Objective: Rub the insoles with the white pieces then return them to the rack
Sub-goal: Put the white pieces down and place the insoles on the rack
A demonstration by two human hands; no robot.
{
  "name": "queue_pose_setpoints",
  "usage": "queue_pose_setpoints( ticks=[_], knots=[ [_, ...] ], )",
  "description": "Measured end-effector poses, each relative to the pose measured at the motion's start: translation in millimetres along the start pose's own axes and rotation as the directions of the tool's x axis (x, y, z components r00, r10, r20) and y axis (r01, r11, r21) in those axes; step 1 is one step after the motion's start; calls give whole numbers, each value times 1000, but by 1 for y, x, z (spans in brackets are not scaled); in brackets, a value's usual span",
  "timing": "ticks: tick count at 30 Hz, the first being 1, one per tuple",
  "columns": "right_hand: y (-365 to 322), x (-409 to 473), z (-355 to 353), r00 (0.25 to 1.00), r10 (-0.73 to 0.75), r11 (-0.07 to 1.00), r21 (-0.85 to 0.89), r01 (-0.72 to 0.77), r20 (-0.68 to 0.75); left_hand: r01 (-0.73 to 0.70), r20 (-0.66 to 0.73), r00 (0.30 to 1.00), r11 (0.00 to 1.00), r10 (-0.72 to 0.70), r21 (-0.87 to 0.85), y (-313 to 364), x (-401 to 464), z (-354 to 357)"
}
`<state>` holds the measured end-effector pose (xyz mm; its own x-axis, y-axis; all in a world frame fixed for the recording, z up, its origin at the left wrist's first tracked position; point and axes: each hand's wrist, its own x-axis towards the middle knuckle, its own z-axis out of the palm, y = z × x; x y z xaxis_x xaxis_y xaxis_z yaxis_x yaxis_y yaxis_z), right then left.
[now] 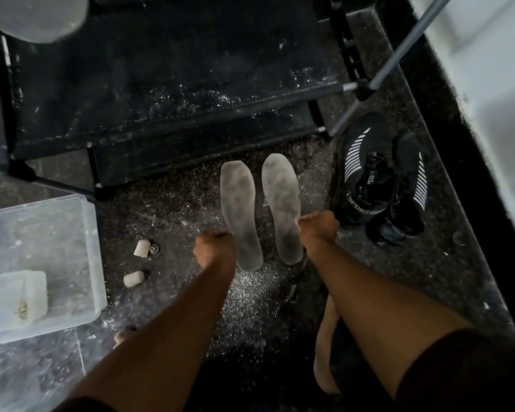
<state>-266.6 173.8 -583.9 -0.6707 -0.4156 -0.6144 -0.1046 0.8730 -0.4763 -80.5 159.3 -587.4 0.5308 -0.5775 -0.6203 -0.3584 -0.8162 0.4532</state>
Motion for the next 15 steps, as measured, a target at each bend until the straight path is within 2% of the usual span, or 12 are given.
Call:
queue_pose_setpoints(
  ticks=[4, 6, 10, 15],
  knots=[
    [4, -2, 4, 999, -37, 992, 121, 41, -40, -30, 76, 996, 991, 41, -131, -3, 3, 1],
    [9, -3, 4, 998, -45, 974, 221, 53, -40, -7, 107, 994, 983, 27, -185, -3, 1, 1],
    [5, -9, 3, 998, -49, 960, 274, 54, -24, 57, 165, 986, 956, -9, -289, -4, 4, 1],
    [-5, -22, -9, 999, -10, 929, 369, -10, 54, 86, 242, 970, 946, -9, -312, -1, 2, -10]
  ],
)
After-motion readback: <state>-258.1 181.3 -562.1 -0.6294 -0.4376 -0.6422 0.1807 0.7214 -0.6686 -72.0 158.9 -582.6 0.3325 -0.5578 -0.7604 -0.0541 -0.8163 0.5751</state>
